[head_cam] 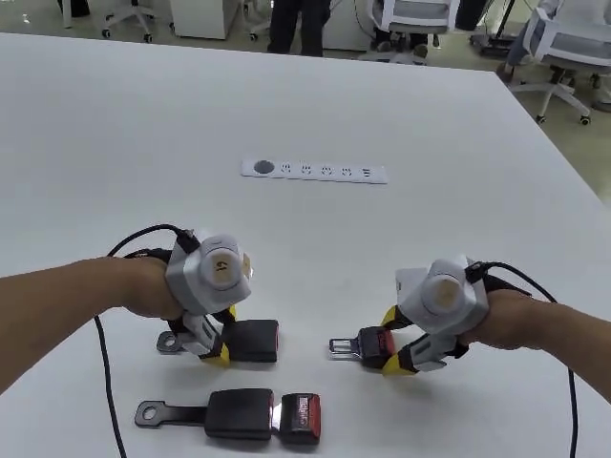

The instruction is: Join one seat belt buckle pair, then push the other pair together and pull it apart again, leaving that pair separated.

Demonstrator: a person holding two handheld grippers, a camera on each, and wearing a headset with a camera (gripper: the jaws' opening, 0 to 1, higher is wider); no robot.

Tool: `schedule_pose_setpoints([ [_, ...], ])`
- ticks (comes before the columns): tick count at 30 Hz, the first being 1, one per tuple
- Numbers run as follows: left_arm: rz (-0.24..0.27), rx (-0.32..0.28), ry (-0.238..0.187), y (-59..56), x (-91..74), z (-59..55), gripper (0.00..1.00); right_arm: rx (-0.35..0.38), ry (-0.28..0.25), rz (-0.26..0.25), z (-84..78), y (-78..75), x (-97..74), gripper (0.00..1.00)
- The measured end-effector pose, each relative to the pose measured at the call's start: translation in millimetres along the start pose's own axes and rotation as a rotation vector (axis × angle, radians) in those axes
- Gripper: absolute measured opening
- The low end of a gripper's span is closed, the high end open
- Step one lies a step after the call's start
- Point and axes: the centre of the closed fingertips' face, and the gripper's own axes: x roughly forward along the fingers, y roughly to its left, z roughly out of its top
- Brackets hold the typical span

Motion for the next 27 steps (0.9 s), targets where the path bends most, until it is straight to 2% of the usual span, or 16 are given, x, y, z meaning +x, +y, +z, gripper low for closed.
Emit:
schedule_pose_setpoints([
  [6,0.000,-0.009,-0.017,1.3,0.7,-1.0,0.33,0.001,-0.014,-0.019,3.1,1.3,-2.2,0.34],
  [10,-0.001,0.000,-0.018,-3.1,-0.1,0.3,0.37,0.022,-0.028,-0.030,3.5,-3.8,-3.4,0.43],
  [18,0.040,-0.026,-0.052,1.7,-10.3,1.9,0.40,0.039,-0.032,-0.053,3.1,-2.2,-13.4,0.56],
  [23,0.064,-0.075,-0.090,4.1,-18.2,-5.6,0.45,0.063,-0.044,-0.072,2.3,-2.0,-20.3,0.64],
  [25,0.077,-0.118,-0.113,0.9,-24.6,-7.5,0.49,0.075,-0.055,-0.077,2.0,-1.5,-21.1,0.68],
  [27,0.084,-0.135,-0.135,-2.3,-30.5,-10.0,0.51,0.086,-0.067,-0.086,4.3,-0.2,-23.6,0.70],
])
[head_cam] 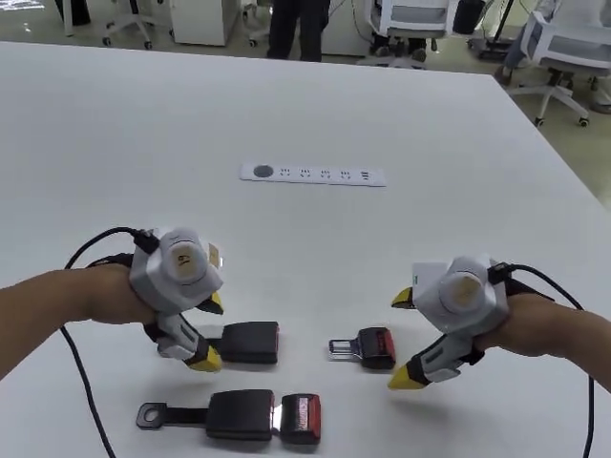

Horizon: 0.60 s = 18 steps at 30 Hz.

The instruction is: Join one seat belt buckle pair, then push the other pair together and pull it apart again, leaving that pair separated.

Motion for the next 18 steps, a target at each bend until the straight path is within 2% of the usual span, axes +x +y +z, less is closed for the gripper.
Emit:
schedule_pose_setpoints([
  [2,0.016,-0.020,-0.025,-3.2,-6.7,-1.4,0.51,0.026,-0.012,-0.010,2.7,2.0,-3.5,0.73],
  [3,0.026,-0.045,-0.035,-2.6,-7.5,-6.4,0.51,0.032,-0.020,-0.014,4.0,3.0,-5.3,0.73],
  [6,0.046,-0.099,-0.086,-6.2,-17.5,-6.2,0.57,0.058,-0.037,-0.024,5.4,3.8,-7.6,0.75],
  [9,0.065,-0.129,-0.109,-7.7,-26.0,-8.3,0.60,0.081,-0.050,-0.032,6.1,6.3,-9.4,0.77],
  [12,0.083,-0.167,-0.135,-11.2,-32.1,-15.5,0.62,0.095,-0.062,-0.040,7.9,10.6,-13.7,0.78],
  [18,0.115,-0.240,-0.206,-22.1,-41.7,-25.5,0.70,0.154,-0.103,-0.061,9.3,16.1,-16.1,0.80],
])
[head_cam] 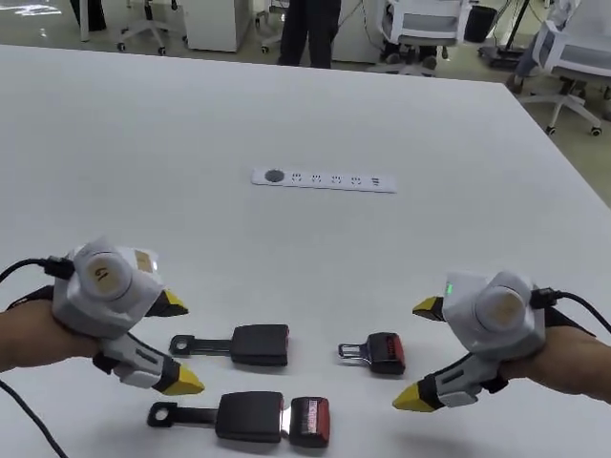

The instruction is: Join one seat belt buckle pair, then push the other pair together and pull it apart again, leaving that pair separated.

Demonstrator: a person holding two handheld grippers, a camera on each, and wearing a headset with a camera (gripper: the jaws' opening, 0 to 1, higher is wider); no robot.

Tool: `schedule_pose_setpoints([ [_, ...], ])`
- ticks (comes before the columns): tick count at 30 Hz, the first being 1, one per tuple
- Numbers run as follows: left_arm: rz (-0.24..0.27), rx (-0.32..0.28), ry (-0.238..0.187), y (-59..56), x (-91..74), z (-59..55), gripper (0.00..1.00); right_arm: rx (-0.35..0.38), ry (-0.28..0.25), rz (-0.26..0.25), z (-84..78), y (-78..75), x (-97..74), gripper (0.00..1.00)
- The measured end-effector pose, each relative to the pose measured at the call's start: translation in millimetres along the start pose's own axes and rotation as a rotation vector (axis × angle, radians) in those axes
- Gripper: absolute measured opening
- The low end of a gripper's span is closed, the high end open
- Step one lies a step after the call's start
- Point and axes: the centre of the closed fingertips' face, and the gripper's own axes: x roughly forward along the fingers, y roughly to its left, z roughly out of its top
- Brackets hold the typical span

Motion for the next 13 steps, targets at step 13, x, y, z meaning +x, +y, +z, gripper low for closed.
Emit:
schedule_pose_setpoints([
  [13,0.119,-0.114,-0.169,-6.5,-25.5,-18.3,0.82,0.143,-0.125,-0.073,4.6,17.0,-8.8,0.84],
])
